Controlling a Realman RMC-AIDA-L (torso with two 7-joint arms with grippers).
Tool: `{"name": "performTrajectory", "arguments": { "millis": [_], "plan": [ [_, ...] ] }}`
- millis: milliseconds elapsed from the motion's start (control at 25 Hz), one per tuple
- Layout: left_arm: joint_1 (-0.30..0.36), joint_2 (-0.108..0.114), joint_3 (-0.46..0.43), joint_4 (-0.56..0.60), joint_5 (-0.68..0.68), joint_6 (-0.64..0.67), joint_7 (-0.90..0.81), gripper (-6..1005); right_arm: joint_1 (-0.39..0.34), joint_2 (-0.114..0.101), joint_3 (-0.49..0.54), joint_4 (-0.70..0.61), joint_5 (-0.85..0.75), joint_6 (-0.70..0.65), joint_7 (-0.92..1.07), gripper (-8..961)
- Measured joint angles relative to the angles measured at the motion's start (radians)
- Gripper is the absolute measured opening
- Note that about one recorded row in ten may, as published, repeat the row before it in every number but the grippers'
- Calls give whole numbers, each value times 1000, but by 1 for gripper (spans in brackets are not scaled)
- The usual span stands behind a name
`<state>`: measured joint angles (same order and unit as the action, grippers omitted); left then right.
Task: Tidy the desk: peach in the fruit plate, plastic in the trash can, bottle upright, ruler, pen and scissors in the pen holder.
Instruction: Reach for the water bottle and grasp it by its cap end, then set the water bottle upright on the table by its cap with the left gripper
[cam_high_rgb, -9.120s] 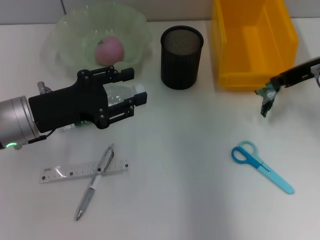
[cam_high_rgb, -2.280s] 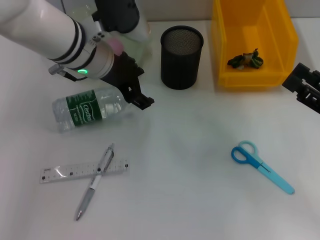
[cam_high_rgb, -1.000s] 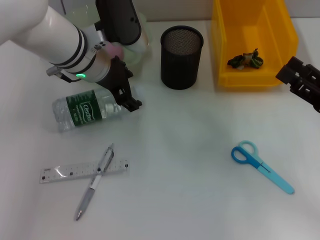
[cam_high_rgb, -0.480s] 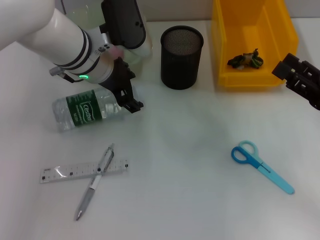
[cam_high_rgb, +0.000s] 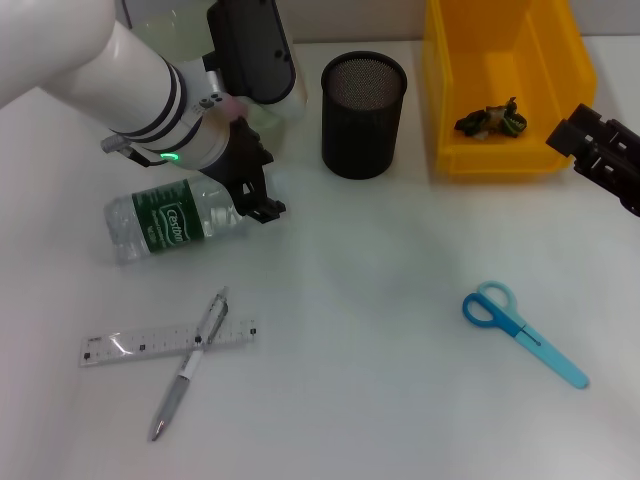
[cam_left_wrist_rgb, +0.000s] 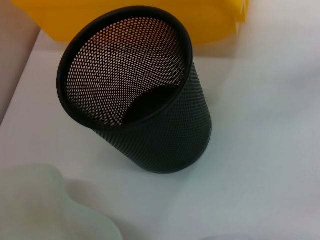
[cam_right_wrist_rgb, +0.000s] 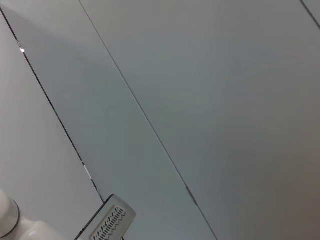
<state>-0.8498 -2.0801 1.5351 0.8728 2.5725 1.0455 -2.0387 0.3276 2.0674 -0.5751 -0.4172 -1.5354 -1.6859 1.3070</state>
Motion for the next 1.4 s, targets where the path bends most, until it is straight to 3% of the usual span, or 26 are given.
{"name": "performTrajectory", "arguments": {
  "millis": [320, 760, 1400],
  "plan": [
    [0, 0, 0, -1, 0, -5, 8, 521, 1, 0, 0, 0, 1, 0, 0, 781],
    [-2, 0, 25, -15, 0, -27, 9, 521, 2, 2, 0, 0, 0, 0, 0, 781],
    [-3, 0, 51, -15, 0, -34, 12, 435, 2, 2, 0, 0, 1, 0, 1, 782]
  ]
}}
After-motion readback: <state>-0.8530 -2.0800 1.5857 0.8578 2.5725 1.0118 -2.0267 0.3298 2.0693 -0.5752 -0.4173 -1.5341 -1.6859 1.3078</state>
